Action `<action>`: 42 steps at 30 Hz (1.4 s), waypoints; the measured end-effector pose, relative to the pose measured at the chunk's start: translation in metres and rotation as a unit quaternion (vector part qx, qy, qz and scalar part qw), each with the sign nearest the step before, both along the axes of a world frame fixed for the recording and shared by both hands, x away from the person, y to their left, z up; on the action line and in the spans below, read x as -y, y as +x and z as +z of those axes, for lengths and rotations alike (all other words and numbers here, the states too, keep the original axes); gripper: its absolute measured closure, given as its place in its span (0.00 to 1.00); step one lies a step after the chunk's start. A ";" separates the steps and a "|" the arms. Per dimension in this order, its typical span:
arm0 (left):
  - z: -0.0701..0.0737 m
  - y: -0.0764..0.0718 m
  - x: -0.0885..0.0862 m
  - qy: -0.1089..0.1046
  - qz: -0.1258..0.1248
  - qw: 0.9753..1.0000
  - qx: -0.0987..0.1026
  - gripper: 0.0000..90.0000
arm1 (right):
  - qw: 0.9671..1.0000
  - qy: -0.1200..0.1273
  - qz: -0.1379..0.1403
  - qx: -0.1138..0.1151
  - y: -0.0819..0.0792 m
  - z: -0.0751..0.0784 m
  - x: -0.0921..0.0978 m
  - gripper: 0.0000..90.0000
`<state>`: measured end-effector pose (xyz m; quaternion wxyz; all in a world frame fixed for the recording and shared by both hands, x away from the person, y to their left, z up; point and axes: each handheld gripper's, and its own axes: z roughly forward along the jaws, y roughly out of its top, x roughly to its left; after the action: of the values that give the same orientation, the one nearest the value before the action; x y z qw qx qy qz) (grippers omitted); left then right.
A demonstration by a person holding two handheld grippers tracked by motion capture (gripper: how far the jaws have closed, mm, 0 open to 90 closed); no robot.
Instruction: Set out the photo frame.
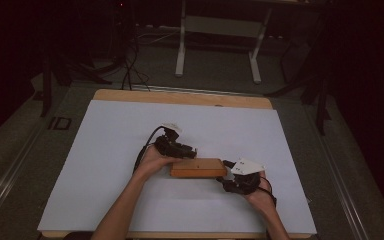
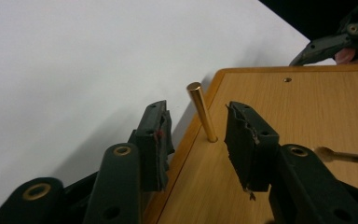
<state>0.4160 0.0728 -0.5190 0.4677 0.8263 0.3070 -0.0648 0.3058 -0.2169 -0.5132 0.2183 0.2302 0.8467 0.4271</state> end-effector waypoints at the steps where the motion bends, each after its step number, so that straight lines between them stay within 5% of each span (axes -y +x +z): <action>1: 0.001 -0.002 -0.003 0.001 0.004 1.000 0.007 0.65 | 1.000 0.001 0.000 -0.001 0.000 0.000 0.000 0.47; 13: 0.017 -0.031 -0.050 0.007 0.040 0.997 0.065 0.66 | 1.000 0.004 -0.002 -0.004 0.001 0.000 0.000 0.47; 23: 0.016 -0.054 -0.066 0.024 0.053 0.994 0.089 0.63 | 1.000 0.008 -0.006 -0.006 0.001 0.001 -0.001 0.47; 35: 0.009 -0.084 -0.079 0.074 0.064 0.989 0.115 0.58 | 1.000 0.014 -0.007 -0.006 0.001 0.002 0.000 0.48; 42: 0.007 -0.101 -0.071 0.097 0.061 0.981 0.155 0.47 | 1.000 0.017 -0.007 -0.005 0.002 0.004 0.000 0.49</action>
<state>0.3153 0.1441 -0.5116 0.4299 0.8478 0.2853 0.1225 0.3077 -0.2174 -0.5095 0.2129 0.2424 0.8387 0.4388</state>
